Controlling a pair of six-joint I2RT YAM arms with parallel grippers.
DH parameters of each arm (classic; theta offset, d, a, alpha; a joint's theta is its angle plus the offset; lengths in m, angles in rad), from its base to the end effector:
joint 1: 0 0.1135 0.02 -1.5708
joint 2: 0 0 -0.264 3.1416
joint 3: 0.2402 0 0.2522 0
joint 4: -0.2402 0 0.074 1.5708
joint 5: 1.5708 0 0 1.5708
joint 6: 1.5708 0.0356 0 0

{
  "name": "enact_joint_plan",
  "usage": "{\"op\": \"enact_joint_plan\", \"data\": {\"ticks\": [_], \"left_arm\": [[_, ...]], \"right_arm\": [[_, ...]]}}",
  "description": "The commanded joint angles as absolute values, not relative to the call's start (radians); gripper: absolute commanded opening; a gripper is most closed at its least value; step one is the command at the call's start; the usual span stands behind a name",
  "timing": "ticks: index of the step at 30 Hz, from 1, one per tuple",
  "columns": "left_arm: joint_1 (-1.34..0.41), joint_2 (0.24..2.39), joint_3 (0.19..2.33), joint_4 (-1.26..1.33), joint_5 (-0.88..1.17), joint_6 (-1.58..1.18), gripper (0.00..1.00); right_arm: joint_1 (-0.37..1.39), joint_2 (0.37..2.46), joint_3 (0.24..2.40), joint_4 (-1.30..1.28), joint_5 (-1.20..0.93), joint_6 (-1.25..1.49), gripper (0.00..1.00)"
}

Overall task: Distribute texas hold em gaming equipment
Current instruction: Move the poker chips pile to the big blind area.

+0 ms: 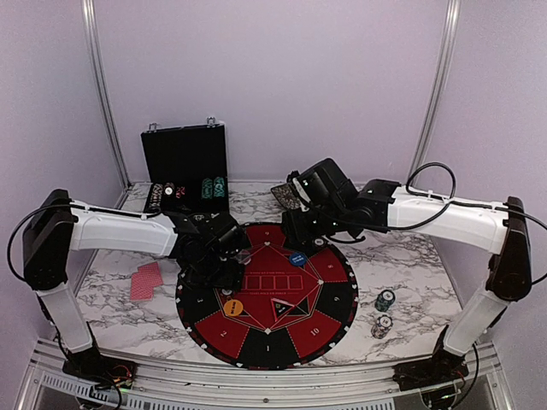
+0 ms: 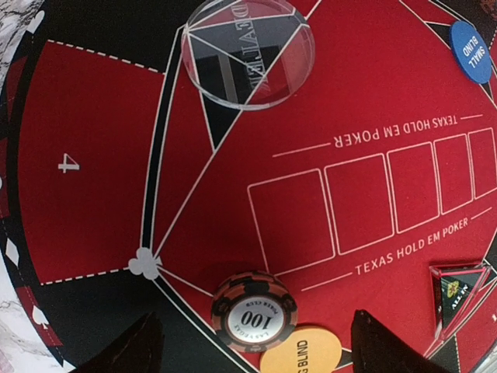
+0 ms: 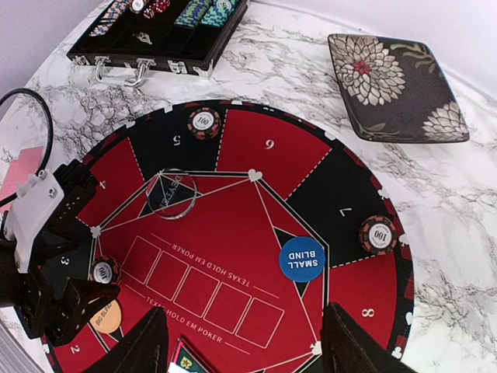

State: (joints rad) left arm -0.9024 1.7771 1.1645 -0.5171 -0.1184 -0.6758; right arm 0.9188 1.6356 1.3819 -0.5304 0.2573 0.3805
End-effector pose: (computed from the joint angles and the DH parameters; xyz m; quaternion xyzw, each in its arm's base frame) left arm 0.2237 -0.2765 0.1813 0.0973 0.9693 -0.1143 0.1948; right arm 0.2293 0.2855 0.2970 -0.1962 0.8961 0.1356 0.3744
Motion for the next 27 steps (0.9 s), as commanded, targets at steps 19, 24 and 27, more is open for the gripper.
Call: {"op": "enact_joint_plan", "data": {"ticks": [19, 24, 27], "left_arm": [[-0.948, 1.920, 1.243, -0.571, -0.180, -0.704, 0.64], [-0.956, 1.917, 1.225, -0.574, -0.186, -0.705, 0.58], [-0.956, 1.909, 1.207, -0.574, -0.191, -0.712, 0.54]], "right_arm": [[0.917, 1.566, 1.343, -0.494, 0.296, 0.390, 0.65], [0.917, 1.567, 1.340, -0.495, 0.299, 0.393, 0.65], [0.917, 1.566, 1.336, -0.495, 0.301, 0.392, 0.65]]}}
